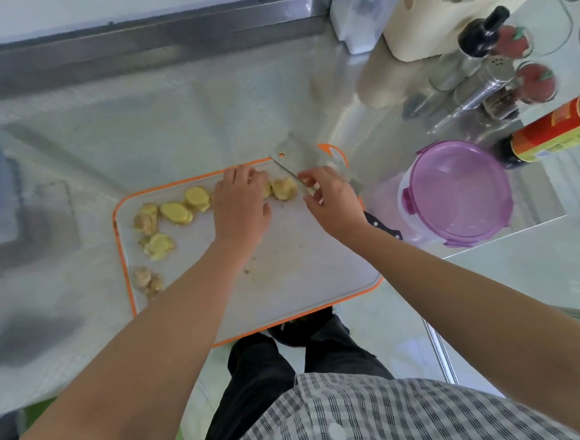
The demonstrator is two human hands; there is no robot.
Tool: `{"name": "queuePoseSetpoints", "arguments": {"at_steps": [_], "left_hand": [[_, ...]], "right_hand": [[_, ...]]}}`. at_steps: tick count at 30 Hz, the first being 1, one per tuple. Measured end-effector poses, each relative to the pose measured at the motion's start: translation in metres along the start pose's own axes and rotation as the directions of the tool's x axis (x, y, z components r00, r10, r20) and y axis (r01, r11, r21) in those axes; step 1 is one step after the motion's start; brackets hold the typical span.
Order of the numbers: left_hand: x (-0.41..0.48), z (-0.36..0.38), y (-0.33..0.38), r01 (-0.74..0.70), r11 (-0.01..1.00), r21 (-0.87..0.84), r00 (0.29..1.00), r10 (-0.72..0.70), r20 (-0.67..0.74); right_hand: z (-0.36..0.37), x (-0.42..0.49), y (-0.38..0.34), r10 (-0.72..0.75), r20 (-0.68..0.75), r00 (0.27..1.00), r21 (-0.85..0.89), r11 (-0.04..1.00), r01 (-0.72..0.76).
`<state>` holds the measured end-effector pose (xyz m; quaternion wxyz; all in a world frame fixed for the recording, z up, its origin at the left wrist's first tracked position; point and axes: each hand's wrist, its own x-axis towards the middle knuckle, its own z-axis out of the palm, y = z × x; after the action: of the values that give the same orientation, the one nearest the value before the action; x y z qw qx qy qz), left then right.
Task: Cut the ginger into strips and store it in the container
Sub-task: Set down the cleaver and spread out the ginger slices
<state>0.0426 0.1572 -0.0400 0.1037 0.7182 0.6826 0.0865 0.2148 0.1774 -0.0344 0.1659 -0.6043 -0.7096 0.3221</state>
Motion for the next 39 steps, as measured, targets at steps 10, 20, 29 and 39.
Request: {"name": "queuePoseSetpoints", "arguments": {"at_steps": [10,20,29,39], "left_hand": [[0.009,0.006,-0.006,0.015,0.998,0.059,1.0,-0.014,-0.015],[0.013,-0.001,-0.009,-0.124,0.976,0.181,0.992,0.122,0.025],[-0.027,-0.007,-0.013,-0.186,0.982,0.012,0.982,0.186,-0.005],[-0.05,0.011,0.034,-0.144,0.979,-0.146,0.973,0.167,0.158]], "right_hand": [[0.015,0.031,-0.017,-0.069,0.257,0.964,-0.224,0.966,0.129],[0.014,0.034,-0.02,-0.066,0.277,0.959,-0.263,0.954,0.142],[0.019,0.032,-0.024,-0.068,0.257,0.964,-0.222,0.967,0.127],[-0.024,-0.022,0.008,0.028,-0.044,0.999,-0.312,0.949,-0.04]]}}
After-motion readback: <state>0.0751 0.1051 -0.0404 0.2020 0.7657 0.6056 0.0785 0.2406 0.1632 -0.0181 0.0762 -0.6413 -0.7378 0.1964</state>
